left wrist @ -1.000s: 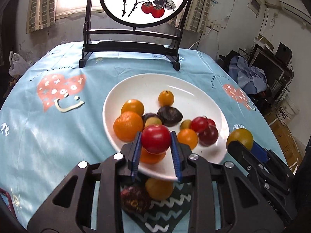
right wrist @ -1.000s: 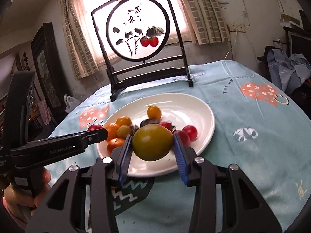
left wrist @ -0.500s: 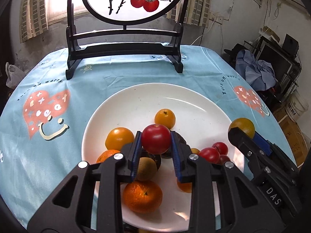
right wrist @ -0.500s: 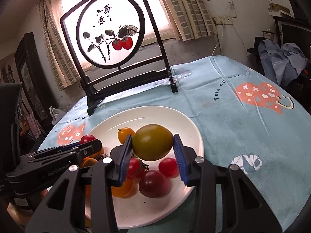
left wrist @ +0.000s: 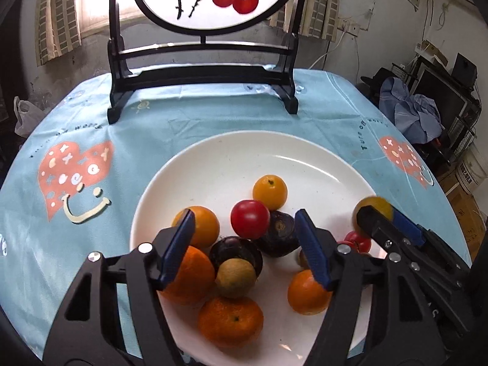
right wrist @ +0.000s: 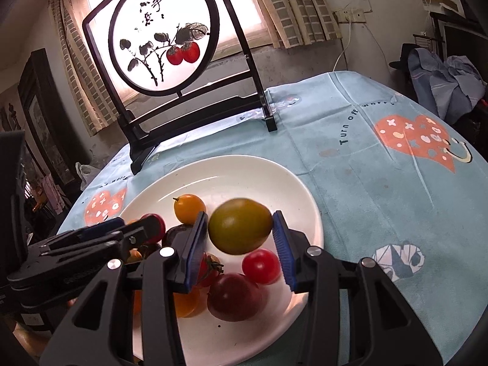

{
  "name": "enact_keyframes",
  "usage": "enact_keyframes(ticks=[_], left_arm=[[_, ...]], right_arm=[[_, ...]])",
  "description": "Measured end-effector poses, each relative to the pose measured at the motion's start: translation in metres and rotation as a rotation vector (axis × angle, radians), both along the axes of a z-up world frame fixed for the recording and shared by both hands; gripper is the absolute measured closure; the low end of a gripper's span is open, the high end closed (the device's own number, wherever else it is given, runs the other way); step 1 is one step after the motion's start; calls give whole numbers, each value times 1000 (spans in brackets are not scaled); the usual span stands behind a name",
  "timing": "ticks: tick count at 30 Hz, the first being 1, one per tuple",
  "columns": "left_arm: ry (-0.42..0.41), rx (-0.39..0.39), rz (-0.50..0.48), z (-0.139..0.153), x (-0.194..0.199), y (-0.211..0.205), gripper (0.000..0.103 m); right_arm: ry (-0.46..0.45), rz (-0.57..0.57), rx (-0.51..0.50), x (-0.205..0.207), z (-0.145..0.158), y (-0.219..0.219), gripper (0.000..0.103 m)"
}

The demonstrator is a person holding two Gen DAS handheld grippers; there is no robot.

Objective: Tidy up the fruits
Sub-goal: 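Lower both tomatoes onto the white plate and open both grippers, then grasp a yellow-orange tomato with the right gripper while the left grasps the dark brown fruit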

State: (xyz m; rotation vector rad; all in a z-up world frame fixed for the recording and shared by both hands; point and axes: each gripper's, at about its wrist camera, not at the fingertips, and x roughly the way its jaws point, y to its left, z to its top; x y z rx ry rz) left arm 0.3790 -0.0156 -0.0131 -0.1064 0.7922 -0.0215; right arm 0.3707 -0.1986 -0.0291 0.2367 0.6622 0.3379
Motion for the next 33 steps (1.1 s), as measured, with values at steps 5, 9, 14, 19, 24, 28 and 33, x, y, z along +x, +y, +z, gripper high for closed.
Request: enact_keyframes(ticks=[5, 9, 14, 19, 24, 28, 33], left_arm=[[-98, 17, 26, 35, -31, 13, 11], [-125, 42, 79, 49, -59, 33, 4], [-99, 74, 199, 26, -95, 72, 2], [-25, 68, 336, -2, -114, 114, 3], [-29, 4, 404, 1, -124, 137, 3], [-17, -25, 395, 1, -124, 138, 3], [-17, -42, 376, 2, -126, 132, 3]], right_arm=[[-70, 10, 10, -21, 20, -3, 55], [-98, 65, 24, -50, 34, 3, 53], [-89, 216, 27, -90, 38, 32, 53], [18, 362, 11, -117, 19, 67, 52], [109, 381, -61, -126, -5, 87, 53], [139, 337, -68, -119, -13, 83, 56], [193, 309, -34, -106, -25, 76, 61]])
